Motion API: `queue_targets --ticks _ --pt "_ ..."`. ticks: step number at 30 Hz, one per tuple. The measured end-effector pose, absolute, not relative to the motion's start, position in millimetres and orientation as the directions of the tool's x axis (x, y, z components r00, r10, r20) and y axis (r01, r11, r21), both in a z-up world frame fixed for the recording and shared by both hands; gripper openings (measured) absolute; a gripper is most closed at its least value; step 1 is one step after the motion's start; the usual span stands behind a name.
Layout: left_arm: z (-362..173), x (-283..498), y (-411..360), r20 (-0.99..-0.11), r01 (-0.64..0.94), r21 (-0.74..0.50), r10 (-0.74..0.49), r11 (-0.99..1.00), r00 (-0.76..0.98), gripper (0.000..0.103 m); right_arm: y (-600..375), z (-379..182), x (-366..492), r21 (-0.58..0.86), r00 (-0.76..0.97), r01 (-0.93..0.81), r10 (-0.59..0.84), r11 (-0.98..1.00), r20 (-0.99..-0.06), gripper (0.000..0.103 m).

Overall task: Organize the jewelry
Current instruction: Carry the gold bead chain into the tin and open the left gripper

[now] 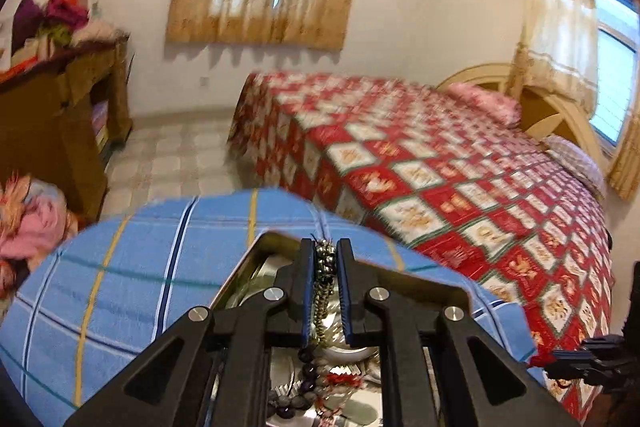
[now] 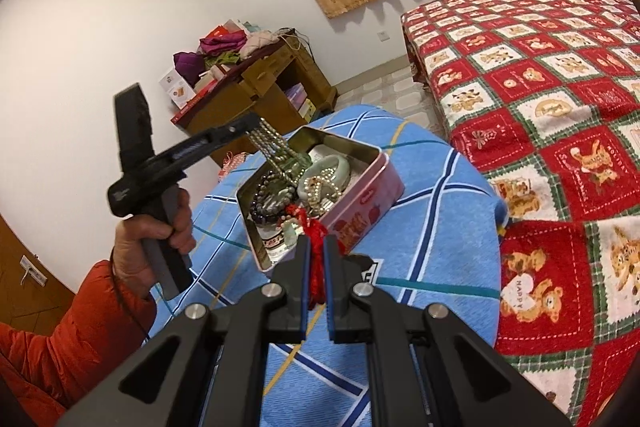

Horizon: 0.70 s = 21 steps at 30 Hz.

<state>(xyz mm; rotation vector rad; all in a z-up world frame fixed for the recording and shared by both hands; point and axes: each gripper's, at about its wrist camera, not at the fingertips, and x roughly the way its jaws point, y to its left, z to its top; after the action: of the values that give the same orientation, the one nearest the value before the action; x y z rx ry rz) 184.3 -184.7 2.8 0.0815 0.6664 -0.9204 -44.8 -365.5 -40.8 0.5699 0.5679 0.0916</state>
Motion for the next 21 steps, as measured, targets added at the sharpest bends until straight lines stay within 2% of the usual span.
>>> queue_targets --ticks 1,2,3,5,8,12,18,21 --pt "1 187 -185 -0.58 0.752 -0.225 -0.706 0.619 0.407 0.015 -366 -41 -44 0.534 0.843 0.073 0.234 0.842 -0.484 0.009" --pt "-2 191 -184 -0.594 0.744 -0.25 -0.705 0.619 0.387 0.026 -366 -41 -44 0.536 0.842 0.074 0.235 0.841 -0.485 0.009" --pt "-4 193 -181 -0.6 0.735 -0.268 -0.705 0.623 0.378 0.043 -366 -42 -43 0.536 0.842 0.075 0.235 0.841 -0.486 0.009" --pt "-1 190 -175 -0.593 0.728 -0.251 -0.696 0.638 0.405 0.062 -365 -42 -42 0.536 0.841 0.076 0.234 0.841 -0.487 0.009" --pt "11 183 -161 -0.548 0.721 -0.248 -0.707 0.647 0.446 0.067 -364 -41 -42 0.531 0.841 0.077 0.231 0.844 -0.489 0.009" --pt "20 174 -129 -0.513 0.681 -0.28 -0.705 0.677 0.489 0.067 -364 -32 -36 0.516 0.846 0.065 0.227 0.854 -0.482 0.009" --pt "8 144 -82 -0.519 0.612 -0.31 -0.669 0.727 0.532 0.067 -366 -2 3 0.457 0.866 -0.003 0.231 0.889 -0.444 0.009" --pt "-4 130 -70 -0.538 0.583 -0.294 -0.635 0.757 0.554 0.067 -363 -5 33 0.415 0.852 -0.012 0.226 0.91 -0.472 0.009"
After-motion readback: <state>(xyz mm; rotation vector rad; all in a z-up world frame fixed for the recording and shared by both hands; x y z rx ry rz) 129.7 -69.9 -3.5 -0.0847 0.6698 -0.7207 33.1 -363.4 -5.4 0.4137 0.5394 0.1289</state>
